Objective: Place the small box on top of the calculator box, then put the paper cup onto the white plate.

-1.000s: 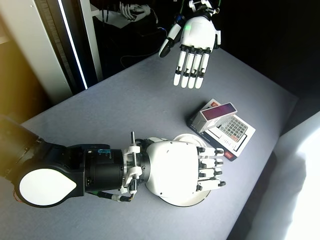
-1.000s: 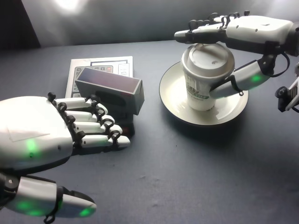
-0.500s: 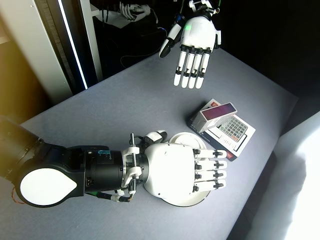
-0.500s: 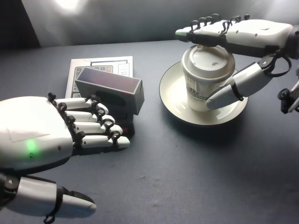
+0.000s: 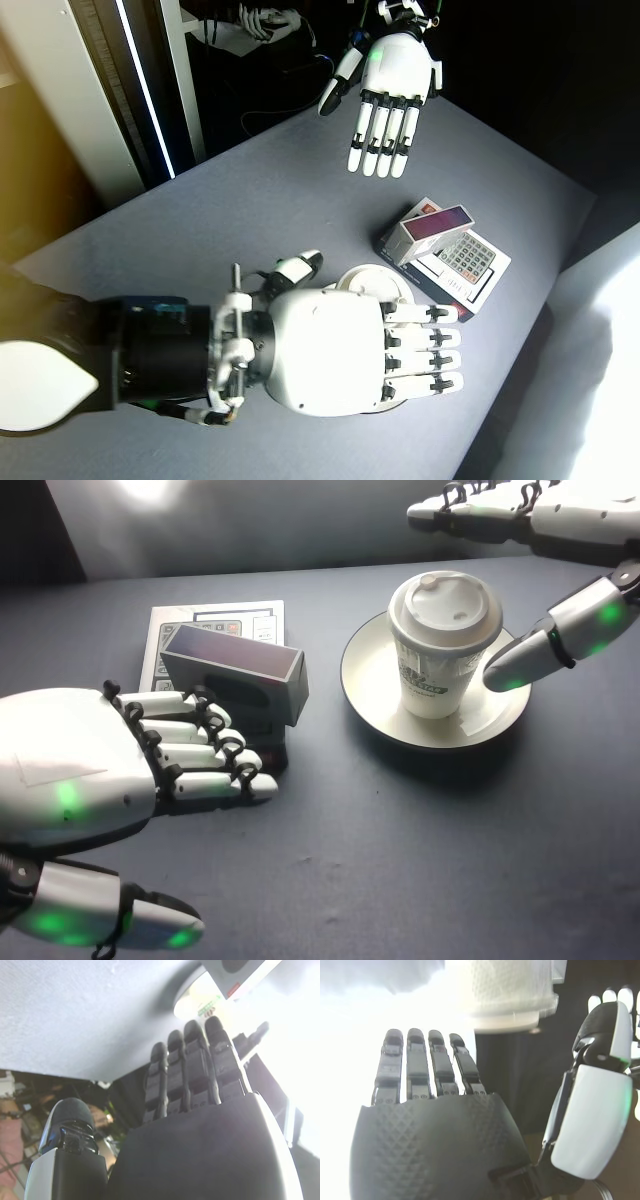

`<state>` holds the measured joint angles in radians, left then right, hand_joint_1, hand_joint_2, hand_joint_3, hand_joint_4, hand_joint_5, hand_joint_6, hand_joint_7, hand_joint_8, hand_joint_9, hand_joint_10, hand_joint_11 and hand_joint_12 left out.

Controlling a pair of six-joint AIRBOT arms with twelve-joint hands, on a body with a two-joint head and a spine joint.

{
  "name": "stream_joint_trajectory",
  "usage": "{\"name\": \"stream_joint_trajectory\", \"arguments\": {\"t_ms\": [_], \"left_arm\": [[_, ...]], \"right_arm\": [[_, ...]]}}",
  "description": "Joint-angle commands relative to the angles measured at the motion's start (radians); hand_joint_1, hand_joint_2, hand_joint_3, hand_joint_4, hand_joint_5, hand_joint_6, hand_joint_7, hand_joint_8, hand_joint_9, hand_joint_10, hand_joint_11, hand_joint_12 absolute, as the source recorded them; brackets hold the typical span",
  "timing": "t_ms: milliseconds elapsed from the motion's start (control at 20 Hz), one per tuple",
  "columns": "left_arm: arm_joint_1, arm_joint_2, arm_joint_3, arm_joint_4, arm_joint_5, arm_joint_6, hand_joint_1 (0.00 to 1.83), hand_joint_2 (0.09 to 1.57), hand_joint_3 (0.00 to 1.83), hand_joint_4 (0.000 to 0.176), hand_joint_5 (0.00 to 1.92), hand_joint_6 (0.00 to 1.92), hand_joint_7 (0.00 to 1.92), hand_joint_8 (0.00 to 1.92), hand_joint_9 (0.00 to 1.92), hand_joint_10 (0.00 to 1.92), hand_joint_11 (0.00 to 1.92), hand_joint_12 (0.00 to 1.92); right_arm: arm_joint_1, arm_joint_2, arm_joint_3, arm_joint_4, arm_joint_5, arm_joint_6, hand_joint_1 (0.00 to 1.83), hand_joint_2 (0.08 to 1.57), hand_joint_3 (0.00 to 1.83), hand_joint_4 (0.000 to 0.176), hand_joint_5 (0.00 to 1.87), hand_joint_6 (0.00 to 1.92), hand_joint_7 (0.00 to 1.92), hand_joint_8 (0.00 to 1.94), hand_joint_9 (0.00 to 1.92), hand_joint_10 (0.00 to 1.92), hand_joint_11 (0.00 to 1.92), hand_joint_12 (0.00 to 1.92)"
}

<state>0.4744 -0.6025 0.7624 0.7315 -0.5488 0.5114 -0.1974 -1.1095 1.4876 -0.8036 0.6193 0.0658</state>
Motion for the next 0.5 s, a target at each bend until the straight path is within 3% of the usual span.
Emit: {"name": "stream_joint_trajectory", "arguments": {"t_ms": [0,150,300,450], "left_arm": [[-0.018,0.002,0.005,-0.014,-0.083,-0.014,0.0,1.23,0.0,0.0,0.23,0.0,0.26,0.0,0.23,0.0,0.0,0.42],[-0.031,-0.003,0.004,0.026,-0.077,-0.047,0.0,1.23,0.0,0.0,0.22,0.0,0.26,0.0,0.24,0.0,0.0,0.42],[-0.04,-0.017,0.006,0.035,-0.054,-0.047,0.0,1.22,0.0,0.0,0.23,0.0,0.27,0.0,0.25,0.0,0.0,0.45],[-0.037,-0.035,0.014,0.03,-0.06,-0.047,0.0,1.23,0.0,0.0,0.23,0.0,0.26,0.0,0.24,0.0,0.0,0.45]], "right_arm": [[0.019,0.026,-0.007,0.039,0.065,0.026,0.59,0.71,0.0,0.0,0.0,0.0,0.0,0.0,0.0,0.0,0.0,0.0],[0.035,0.101,-0.082,-0.012,0.037,0.067,0.58,0.72,0.0,0.0,0.0,0.0,0.0,0.0,0.0,0.0,0.0,0.0],[0.095,0.194,-0.185,-0.153,0.037,0.067,0.59,0.71,0.0,0.0,0.0,0.0,0.0,0.0,0.0,0.0,0.0,0.0],[0.114,0.301,-0.285,-0.163,0.039,0.083,0.6,0.72,0.0,0.0,0.0,0.0,0.0,0.0,0.0,0.0,0.0,0.0]]}}
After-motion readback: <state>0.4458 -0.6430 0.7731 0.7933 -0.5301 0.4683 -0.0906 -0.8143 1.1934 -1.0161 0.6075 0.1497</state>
